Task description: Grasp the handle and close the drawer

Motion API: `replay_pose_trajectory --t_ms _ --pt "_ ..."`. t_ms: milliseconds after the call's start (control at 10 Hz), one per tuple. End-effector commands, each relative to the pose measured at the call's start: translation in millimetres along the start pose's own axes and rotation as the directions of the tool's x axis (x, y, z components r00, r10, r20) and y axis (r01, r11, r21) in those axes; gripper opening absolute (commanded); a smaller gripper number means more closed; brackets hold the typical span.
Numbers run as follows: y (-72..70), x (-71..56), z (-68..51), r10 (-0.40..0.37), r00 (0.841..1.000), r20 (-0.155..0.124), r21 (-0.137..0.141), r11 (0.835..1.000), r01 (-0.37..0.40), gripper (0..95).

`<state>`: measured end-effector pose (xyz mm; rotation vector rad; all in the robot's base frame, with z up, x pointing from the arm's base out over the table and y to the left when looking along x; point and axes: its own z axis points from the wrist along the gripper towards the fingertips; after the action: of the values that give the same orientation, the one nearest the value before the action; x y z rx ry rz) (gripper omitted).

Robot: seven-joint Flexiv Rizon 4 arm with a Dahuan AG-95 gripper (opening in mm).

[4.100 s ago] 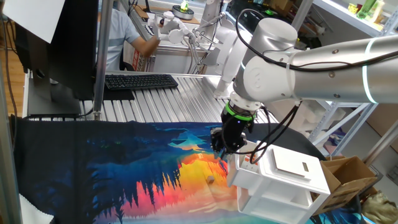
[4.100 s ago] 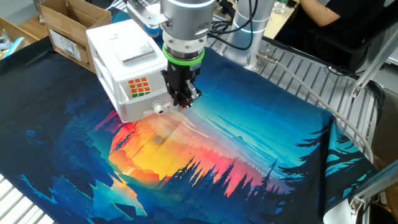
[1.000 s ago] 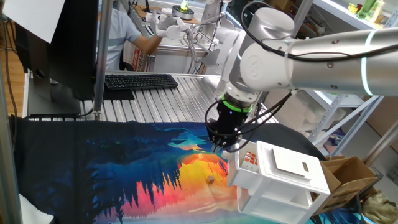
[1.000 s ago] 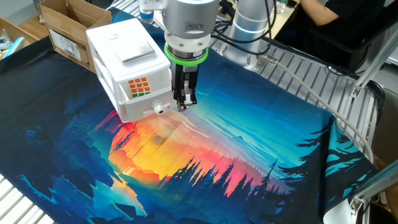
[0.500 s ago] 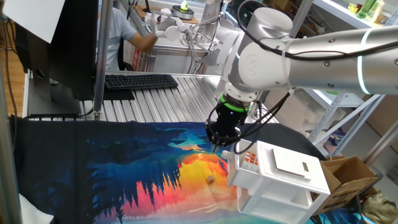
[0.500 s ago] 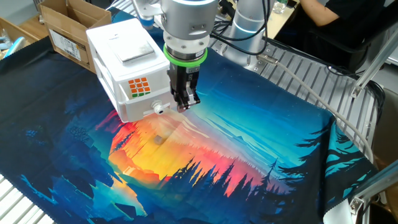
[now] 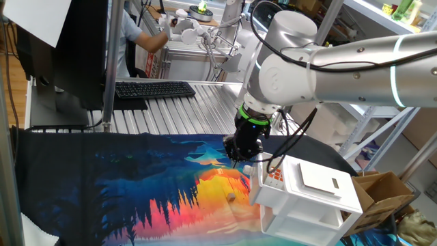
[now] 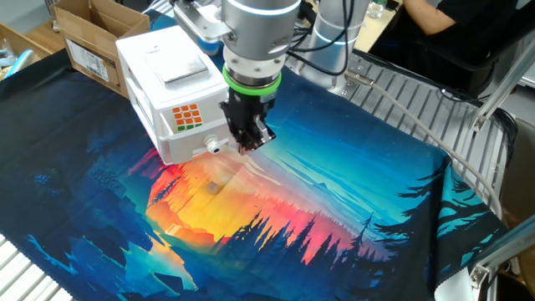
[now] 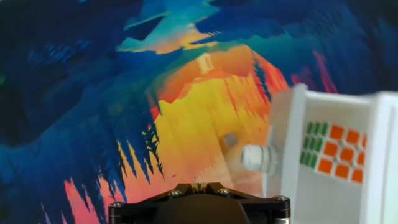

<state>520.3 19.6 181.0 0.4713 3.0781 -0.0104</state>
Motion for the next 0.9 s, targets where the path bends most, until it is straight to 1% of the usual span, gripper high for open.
replay_pose_trajectory --t_ms 100,200,300,400,600,700,900 --pt "0.6 -0.9 1.6 -0.203 0.979 -0.012 0.009 0.979 0.203 0.0" --pt "0.6 -0.9 1.6 -0.232 0.973 -0.015 0.014 0.973 0.232 0.0" --pt "0.6 -0.9 1.6 -0.275 0.961 -0.017 0.022 0.961 0.276 0.0" --pt "0.6 -0.9 1.6 -0.315 0.949 -0.019 0.041 0.948 0.316 0.0" --pt "0.5 -2.0 1.2 -0.371 0.928 -0.023 0.047 0.927 0.371 0.0" --pt "0.5 -3.2 0.6 -0.392 0.919 -0.029 0.046 0.918 0.393 0.0" --pt "0.4 -5.9 -0.7 -0.435 0.899 -0.051 0.039 0.898 0.437 0.0"
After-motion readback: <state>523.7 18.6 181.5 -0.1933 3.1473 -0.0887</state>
